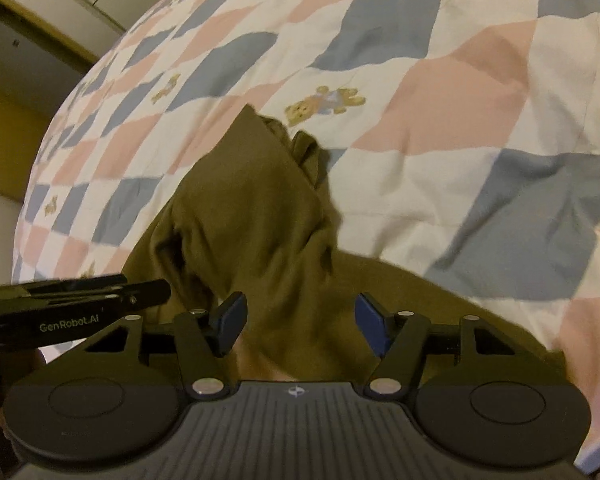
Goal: Fold clothes
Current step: 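Grasp the shirt hem with the left gripper while the right gripper grasps another hem edge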
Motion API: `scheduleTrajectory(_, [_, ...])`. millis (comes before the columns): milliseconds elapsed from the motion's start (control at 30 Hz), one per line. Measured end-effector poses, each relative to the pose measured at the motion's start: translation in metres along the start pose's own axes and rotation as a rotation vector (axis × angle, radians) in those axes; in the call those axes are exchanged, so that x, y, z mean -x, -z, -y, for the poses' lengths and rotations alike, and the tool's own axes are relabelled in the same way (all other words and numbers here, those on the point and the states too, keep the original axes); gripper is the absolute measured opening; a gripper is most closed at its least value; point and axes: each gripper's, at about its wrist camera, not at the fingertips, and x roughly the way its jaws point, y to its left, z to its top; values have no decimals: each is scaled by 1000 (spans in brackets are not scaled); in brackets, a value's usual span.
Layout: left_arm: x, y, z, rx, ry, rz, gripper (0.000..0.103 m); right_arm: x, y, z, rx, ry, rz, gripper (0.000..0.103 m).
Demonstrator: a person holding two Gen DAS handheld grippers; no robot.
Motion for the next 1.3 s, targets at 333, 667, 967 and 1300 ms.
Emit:
scheduleTrajectory(333, [-29,-9,-15,82,26,-34,28,-43,-15,15,-28,-28,16,50])
scheduleTrajectory(667, [7,6,-26,153,94,43,3,-24,-14,9,-4,-105,4,6])
scheduleTrajectory(967, [112,53,-83,241,158,156,3,84,-4,-71,42,-288,80,6])
scheduleTrajectory(1300, [180,128,-235,347,136,188,3,78,70,-253,115,-545,27,6])
